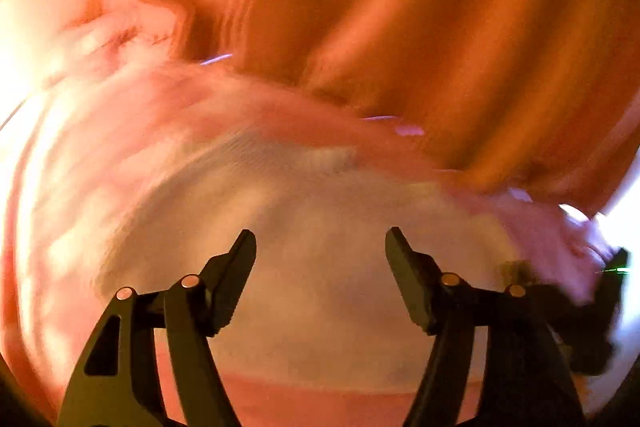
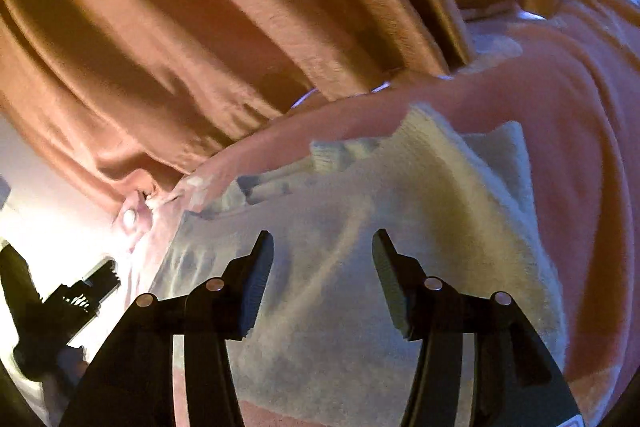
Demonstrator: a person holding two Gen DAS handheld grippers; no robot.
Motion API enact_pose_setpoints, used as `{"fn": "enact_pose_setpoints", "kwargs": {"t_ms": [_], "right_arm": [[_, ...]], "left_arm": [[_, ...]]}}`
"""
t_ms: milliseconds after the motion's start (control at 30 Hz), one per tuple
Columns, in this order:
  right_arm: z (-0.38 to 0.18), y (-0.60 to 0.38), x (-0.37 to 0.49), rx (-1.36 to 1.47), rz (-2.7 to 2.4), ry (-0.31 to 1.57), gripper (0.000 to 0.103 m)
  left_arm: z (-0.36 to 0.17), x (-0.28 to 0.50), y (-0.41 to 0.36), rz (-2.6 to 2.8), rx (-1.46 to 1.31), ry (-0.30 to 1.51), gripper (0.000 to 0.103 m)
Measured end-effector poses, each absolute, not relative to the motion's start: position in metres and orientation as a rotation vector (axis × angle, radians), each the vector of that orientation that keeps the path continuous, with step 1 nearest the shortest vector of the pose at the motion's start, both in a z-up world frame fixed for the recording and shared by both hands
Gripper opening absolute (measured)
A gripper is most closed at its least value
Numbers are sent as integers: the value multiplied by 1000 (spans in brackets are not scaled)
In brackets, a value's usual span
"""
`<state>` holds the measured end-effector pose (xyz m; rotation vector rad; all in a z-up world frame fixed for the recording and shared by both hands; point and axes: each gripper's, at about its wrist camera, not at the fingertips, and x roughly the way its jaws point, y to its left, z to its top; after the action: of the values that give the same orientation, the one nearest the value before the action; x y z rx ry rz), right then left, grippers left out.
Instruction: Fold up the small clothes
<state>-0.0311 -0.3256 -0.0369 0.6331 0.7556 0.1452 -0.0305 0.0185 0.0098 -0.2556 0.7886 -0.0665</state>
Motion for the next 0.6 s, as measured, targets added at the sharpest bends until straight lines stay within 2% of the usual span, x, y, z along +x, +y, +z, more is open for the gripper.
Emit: {"fn": "enact_pose_setpoints", "kwargs": {"t_ms": [100, 200, 267, 333, 400, 433, 467, 500, 600], "right_arm": [[-35, -316, -29, 606, 151, 761, 52], [-37, -315, -31, 600, 154, 770, 52], [-38, -309, -30, 585, 156, 777, 52], [-40, -303, -29, 565, 162, 787, 52], [-42, -298, -28, 553, 162, 797, 52], [-44, -297, -28, 550, 164, 805, 52], [-44, -297, -27, 550, 163, 806, 52], [-43, -297, -27, 550, 162, 805, 52], [-39, -306, -29, 562, 144, 789, 52]], "left_arm": [[-30, -47, 96, 124, -394, 886, 69], [-68, -51, 140, 206, -544, 973, 72], [-79, -50, 150, 199, -584, 973, 82], [-76, -46, 143, 203, -536, 940, 87], [-78, -37, 139, 224, -532, 933, 88], [-76, -35, 138, 214, -552, 909, 75], [-75, -31, 137, 152, -585, 899, 40], [-74, -24, 131, 91, -617, 910, 31], [-39, -14, 101, -36, -592, 847, 26]]}}
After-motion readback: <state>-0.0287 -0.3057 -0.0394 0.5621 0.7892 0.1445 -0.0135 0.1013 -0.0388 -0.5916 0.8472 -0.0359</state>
